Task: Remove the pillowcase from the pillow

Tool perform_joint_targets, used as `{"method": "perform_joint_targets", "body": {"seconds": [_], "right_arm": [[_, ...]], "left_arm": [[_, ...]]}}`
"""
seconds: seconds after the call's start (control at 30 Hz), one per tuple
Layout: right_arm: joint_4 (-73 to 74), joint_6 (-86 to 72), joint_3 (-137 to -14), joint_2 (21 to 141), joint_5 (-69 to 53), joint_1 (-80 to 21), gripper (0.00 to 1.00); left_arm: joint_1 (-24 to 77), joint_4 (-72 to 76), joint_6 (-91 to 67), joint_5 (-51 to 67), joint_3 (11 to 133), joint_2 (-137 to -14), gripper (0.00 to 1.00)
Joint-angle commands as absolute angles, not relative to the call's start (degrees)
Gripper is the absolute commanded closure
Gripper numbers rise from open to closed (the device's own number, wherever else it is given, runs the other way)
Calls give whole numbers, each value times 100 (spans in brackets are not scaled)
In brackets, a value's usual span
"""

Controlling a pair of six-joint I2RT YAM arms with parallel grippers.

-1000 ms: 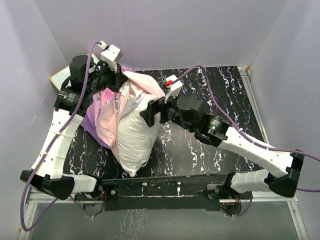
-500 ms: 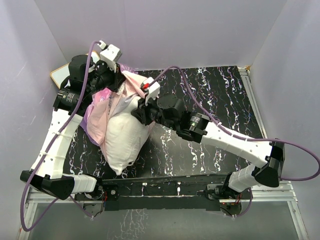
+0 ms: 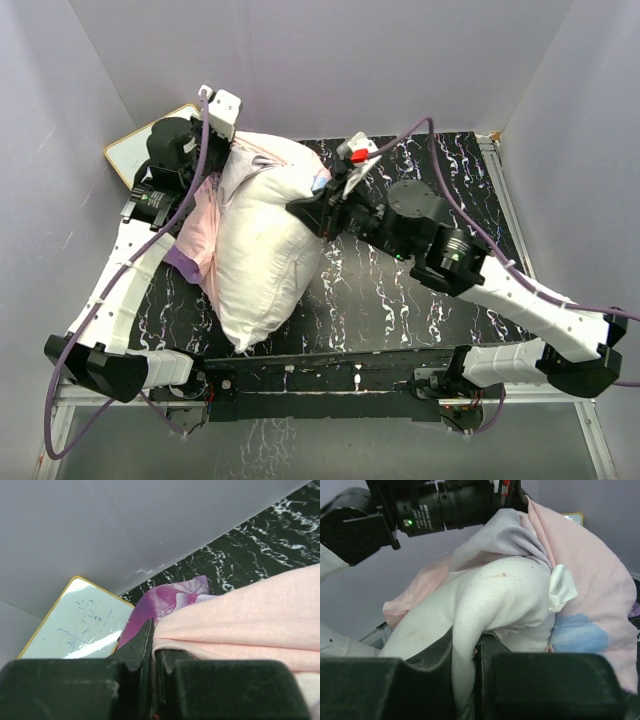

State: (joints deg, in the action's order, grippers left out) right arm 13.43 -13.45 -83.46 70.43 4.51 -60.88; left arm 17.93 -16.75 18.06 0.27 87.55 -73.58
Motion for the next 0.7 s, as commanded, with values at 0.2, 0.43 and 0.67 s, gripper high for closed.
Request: {"method": "perform_joint_targets", "body": {"seconds": [0.2,0.43,0.67], "right_arm": [[321,-1406,-9108,6530,949,-6099,92],[440,-639,-11023,7740,2873,-6096,92],[422,50,-12478,9063,3691,-6032,92]], "left_arm": [[1745,-1239,1887,-55,7930,-7371,100],[1504,-1873,786,1049,9262,-6941,22],[1502,-2510,1028,1529,10900,-6423,3]]}}
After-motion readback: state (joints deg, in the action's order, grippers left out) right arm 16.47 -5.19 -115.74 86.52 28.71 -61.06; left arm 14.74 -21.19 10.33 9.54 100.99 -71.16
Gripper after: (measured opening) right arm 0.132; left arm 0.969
